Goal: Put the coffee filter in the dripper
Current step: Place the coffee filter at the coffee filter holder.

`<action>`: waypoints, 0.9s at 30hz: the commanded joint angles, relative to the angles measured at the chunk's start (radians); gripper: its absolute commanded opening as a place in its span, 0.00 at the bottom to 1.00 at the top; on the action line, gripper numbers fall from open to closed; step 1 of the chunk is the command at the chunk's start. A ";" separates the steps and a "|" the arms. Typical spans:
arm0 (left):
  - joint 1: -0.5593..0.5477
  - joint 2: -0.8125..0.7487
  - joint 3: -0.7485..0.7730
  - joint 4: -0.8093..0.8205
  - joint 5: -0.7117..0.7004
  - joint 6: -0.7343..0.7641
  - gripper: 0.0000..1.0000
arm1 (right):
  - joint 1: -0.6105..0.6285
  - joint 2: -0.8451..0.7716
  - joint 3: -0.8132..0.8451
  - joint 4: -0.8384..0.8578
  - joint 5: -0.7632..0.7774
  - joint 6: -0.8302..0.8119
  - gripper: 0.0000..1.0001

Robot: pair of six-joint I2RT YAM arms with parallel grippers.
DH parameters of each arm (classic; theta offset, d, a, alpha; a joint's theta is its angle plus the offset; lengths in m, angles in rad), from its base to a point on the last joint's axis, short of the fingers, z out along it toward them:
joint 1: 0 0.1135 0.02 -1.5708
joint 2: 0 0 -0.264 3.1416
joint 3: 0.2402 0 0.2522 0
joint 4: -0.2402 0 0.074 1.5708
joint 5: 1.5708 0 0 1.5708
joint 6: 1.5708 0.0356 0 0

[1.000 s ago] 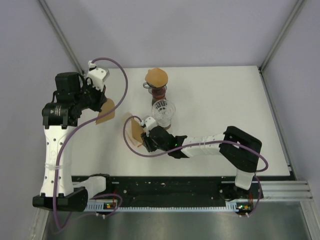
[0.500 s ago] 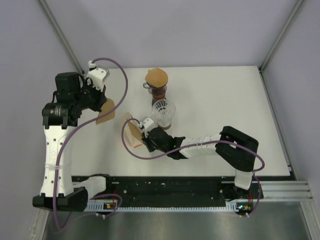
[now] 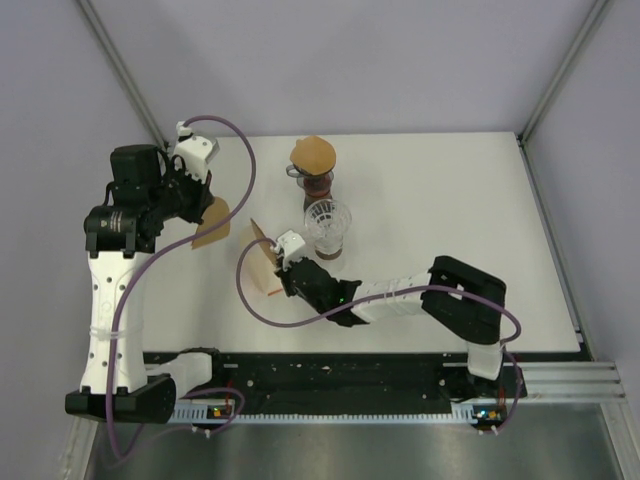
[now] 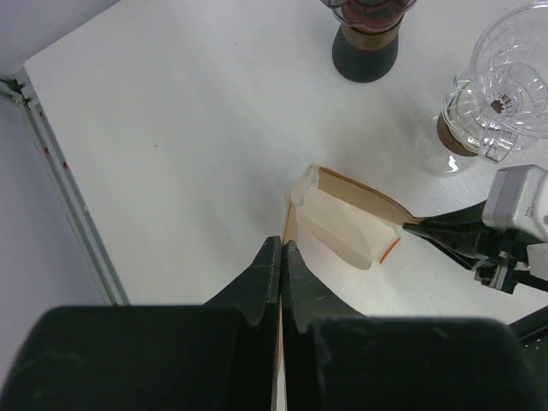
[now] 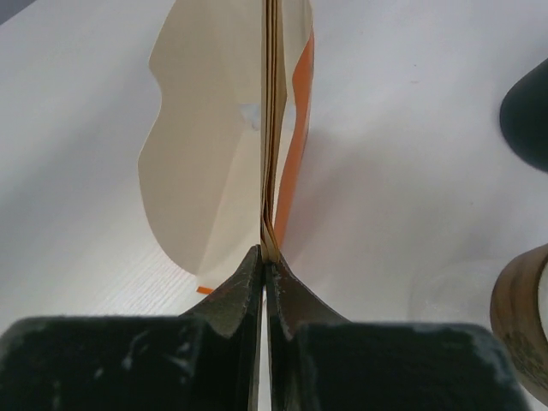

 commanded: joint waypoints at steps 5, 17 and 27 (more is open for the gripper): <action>0.005 -0.006 0.032 0.018 0.005 0.001 0.00 | 0.011 0.112 0.111 0.010 0.072 0.034 0.00; 0.005 -0.003 0.043 0.011 0.009 -0.002 0.00 | 0.014 0.227 0.185 -0.053 0.061 0.056 0.09; 0.005 0.007 0.057 0.011 0.028 -0.005 0.00 | 0.014 0.093 0.123 -0.117 0.038 0.116 0.43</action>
